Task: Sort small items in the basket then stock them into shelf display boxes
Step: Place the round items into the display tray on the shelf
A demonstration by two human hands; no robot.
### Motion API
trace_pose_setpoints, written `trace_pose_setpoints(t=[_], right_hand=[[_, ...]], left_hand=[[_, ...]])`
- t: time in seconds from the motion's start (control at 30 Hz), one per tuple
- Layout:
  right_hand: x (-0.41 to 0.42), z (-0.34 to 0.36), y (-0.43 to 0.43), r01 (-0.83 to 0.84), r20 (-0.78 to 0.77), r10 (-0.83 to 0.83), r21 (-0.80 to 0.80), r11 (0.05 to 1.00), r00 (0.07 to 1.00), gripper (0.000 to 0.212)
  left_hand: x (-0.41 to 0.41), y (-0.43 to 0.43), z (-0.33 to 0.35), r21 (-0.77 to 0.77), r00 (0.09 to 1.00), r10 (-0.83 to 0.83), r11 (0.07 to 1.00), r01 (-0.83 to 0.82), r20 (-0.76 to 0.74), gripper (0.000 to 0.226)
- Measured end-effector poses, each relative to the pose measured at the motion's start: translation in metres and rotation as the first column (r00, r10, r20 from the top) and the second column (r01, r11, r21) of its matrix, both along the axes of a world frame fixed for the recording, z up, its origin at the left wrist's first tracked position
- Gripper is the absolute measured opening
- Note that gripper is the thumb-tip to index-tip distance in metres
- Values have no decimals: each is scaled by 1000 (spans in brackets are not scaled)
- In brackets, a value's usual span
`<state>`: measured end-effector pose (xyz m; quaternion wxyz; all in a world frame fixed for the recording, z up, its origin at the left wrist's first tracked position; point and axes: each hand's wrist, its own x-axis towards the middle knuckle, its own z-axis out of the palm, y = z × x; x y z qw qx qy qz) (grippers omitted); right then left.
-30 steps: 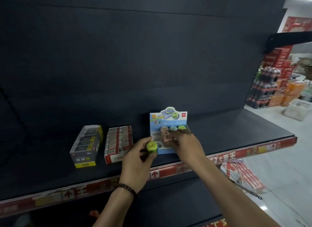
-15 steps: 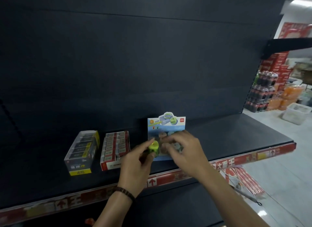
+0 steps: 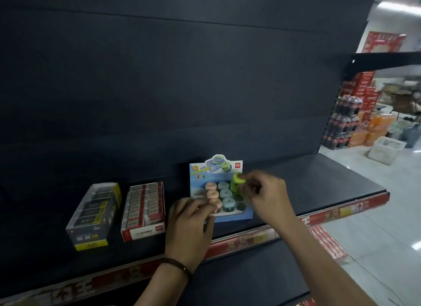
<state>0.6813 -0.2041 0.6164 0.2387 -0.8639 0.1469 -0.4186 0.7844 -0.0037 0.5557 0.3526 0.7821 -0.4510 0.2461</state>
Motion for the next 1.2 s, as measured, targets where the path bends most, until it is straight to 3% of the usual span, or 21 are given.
trace_pose_setpoints(t=[0.17,0.47,0.6,0.67,0.77,0.9,0.97,1.07,1.2], right_hand=[[7,-10,-19,11,-150,-26,-99,995,988,23],[12,-14,-23,-5,-465,-61,-140,990,883,9],[9,-2,-26,-9,-611,-73,-131,991,788,51],[5,-3,-25,-27,-590,-39,-103,994,807,51],[-6,-13,-18,-31,-343,49,58,998,938,31],[-15,-31,1,-34,-267,64,118,992,962,66],[-12,-39,8,-65,-271,100,136,989,957,80],[-3,-43,18,-102,-291,140,143,984,946,92],[11,-53,25,-123,-257,133,57,991,957,89]], left_hand=[[3,3,-23,51,997,-9,999,4,81,25],[5,4,-26,92,997,-10,996,3,76,28],[5,4,-27,89,997,-25,996,18,72,31],[4,5,-25,63,997,-39,997,35,65,33],[-5,12,-15,-92,998,-59,994,62,36,38],[-2,50,-2,-214,998,56,975,-58,-13,35],[12,76,2,-196,974,211,955,-223,-77,45],[31,113,9,-95,870,422,884,-457,-253,68],[47,154,3,53,717,655,746,-664,-239,66]])
